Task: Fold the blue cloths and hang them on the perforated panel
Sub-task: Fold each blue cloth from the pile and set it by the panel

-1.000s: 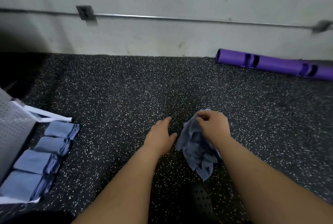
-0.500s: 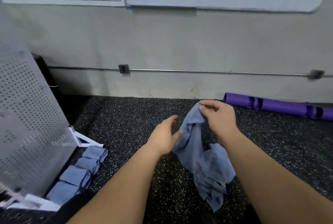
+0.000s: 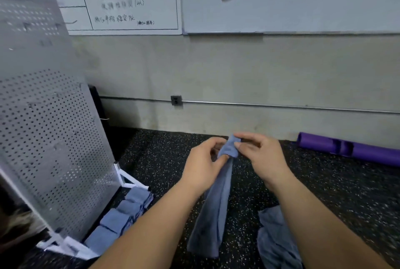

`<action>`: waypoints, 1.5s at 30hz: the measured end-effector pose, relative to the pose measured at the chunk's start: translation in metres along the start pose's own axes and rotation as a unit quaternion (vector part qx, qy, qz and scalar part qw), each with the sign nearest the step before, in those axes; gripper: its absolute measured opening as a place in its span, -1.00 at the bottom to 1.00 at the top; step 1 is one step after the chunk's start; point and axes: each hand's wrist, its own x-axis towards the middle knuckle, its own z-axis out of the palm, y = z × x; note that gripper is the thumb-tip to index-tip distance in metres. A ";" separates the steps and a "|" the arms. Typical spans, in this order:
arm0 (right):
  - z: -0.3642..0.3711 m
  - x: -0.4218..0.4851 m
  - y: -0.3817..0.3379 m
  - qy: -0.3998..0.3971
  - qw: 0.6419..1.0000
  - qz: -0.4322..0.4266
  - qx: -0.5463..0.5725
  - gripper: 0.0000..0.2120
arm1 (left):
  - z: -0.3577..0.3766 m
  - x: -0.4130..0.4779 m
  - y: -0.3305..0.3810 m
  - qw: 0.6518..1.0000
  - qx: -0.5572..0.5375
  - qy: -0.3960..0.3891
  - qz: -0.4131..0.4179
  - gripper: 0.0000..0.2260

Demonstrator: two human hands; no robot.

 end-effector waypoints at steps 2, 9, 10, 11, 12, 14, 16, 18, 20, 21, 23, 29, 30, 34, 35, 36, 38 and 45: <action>0.010 -0.004 0.021 -0.014 1.000 0.009 0.021 -0.73 | -0.001 -0.002 -0.013 1.000 0.004 0.008 -0.001 -0.80; 0.024 0.021 0.068 -0.063 0.994 0.089 -0.013 -0.66 | 0.007 0.015 -0.069 0.999 0.007 -0.017 -0.048 -0.82; 0.022 0.026 0.071 -0.067 0.993 0.094 -0.011 -0.63 | 0.009 0.023 -0.070 0.998 0.001 -0.016 -0.054 -0.85; 0.018 0.031 0.074 -0.070 0.993 0.095 -0.008 -0.62 | 0.011 0.030 -0.072 0.998 -0.005 -0.016 -0.059 -0.87; 0.014 0.035 0.076 -0.075 0.993 0.091 -0.013 -0.62 | 0.012 0.037 -0.073 0.998 -0.009 -0.017 -0.063 -0.89; 0.007 0.043 0.083 -0.089 0.992 0.075 -0.040 -0.65 | 0.014 0.048 -0.080 0.997 -0.015 -0.022 -0.067 -0.88; 0.003 0.052 0.091 -0.086 0.992 0.063 -0.068 -0.69 | 0.015 0.056 -0.084 0.996 -0.026 -0.038 -0.071 -0.89; 0.001 0.058 0.099 -0.078 0.991 0.048 -0.096 -0.71 | 0.016 0.063 -0.083 0.994 -0.044 -0.066 -0.069 -0.86; 0.000 0.061 0.105 -0.082 0.990 0.042 -0.111 -0.69 | 0.018 0.070 -0.080 0.992 -0.063 -0.082 -0.066 -0.86; -0.001 0.062 0.107 -0.088 0.989 0.044 -0.114 -0.67 | 0.019 0.073 -0.079 0.991 -0.080 -0.081 -0.068 -0.88; -0.005 0.064 0.113 -0.103 0.986 0.048 -0.125 -0.66 | 0.019 0.078 -0.079 0.987 -0.123 -0.061 -0.081 -0.90; -0.021 0.064 0.126 -0.100 0.975 0.030 -0.196 -0.78 | 0.012 0.087 -0.077 0.974 -0.187 -0.024 -0.123 -0.89; -0.025 0.062 0.127 -0.104 0.972 0.028 -0.208 -0.80 | 0.010 0.087 -0.075 0.970 -0.199 -0.023 -0.135 -0.88; -0.042 0.059 0.134 -0.131 0.957 0.037 -0.258 -0.83 | 0.002 0.087 -0.071 0.954 -0.249 0.001 -0.169 -0.86; -0.046 0.057 0.136 -0.143 0.950 0.044 -0.274 -0.82 | 0.000 0.087 -0.071 0.950 -0.259 0.008 -0.175 -0.85; -0.051 0.054 0.138 -0.157 0.943 0.052 -0.289 -0.81 | -0.003 0.086 -0.071 0.947 -0.265 0.012 -0.179 -0.85; -0.058 0.049 0.143 -0.188 0.928 0.067 -0.316 -0.80 | -0.008 0.084 -0.070 0.943 -0.278 0.011 -0.183 -0.86; -0.084 0.045 0.148 -0.227 0.896 0.062 -0.376 -0.85 | -0.029 0.078 -0.072 0.941 -0.285 0.042 -0.178 -0.83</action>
